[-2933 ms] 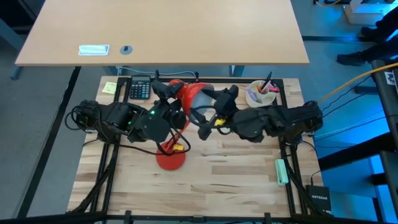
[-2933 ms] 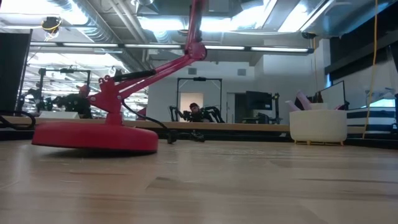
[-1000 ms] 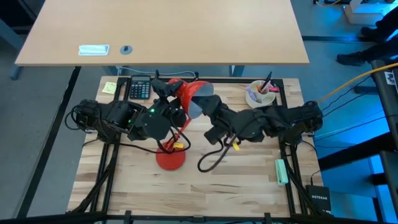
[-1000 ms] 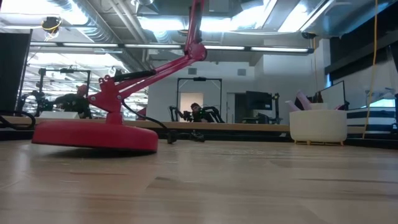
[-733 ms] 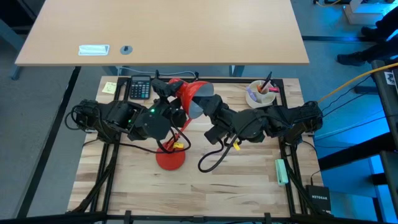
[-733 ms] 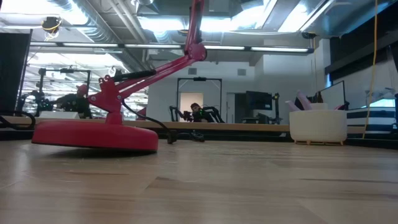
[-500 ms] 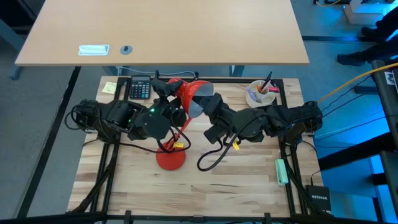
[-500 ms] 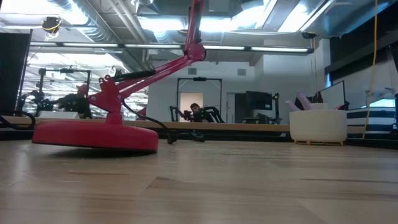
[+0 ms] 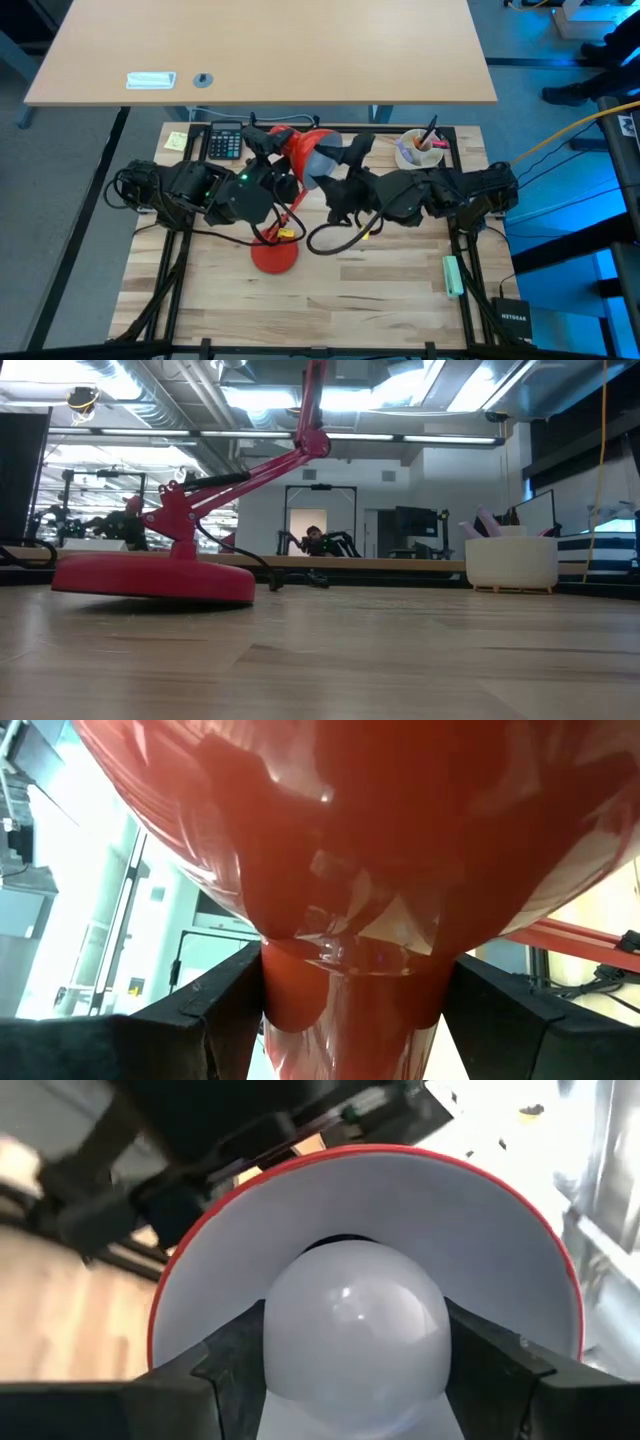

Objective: Screw lightbulb
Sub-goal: Insert the light bulb into the lamp

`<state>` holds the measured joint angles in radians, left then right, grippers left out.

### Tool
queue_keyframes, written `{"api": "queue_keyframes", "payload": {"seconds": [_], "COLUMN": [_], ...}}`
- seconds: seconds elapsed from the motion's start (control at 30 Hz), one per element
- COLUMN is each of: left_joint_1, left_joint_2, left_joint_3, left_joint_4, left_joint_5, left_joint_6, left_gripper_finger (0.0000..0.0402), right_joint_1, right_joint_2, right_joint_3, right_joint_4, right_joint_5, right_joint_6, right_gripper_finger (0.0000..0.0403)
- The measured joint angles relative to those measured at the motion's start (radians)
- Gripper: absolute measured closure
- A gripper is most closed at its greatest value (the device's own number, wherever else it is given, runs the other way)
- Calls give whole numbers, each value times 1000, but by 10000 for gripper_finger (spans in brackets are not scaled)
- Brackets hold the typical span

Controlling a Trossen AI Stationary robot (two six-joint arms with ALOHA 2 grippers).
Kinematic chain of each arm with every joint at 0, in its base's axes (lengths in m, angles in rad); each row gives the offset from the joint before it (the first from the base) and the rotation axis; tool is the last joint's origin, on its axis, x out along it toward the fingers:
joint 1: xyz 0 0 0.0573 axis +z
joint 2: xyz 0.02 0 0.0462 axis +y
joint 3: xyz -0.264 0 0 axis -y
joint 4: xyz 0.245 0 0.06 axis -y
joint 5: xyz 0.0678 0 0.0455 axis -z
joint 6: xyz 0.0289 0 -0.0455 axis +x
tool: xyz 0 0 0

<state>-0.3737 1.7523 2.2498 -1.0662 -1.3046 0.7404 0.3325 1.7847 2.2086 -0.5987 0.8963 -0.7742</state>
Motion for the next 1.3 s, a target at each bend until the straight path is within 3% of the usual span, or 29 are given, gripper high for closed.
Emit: {"api": "queue_keyframes", "payload": {"seconds": [0.43, 0.97, 1.1, 1.3], "left_joint_1": [-4, -7, -7, -6], "left_joint_2": [0, 0, 0, 1], "left_joint_3": [0, 0, 0, 0], "left_joint_4": [-5, -3, -3, -3], "left_joint_5": [-9, -9, -9, -15], "left_joint_6": [-4, -24, -26, -26], "left_gripper_finger": [151, 151, 151, 151], "right_joint_1": [-52, -53, -53, -52], "right_joint_2": [-6, -4, -3, -2], "right_joint_3": [4, 2, 2, 1], "right_joint_4": [-30, -43, -43, -36], "right_joint_5": [-110, -137, -136, -98], "right_joint_6": [669, 1293, 1368, 1347], "right_gripper_finger": [157, 157, 157, 152]}}
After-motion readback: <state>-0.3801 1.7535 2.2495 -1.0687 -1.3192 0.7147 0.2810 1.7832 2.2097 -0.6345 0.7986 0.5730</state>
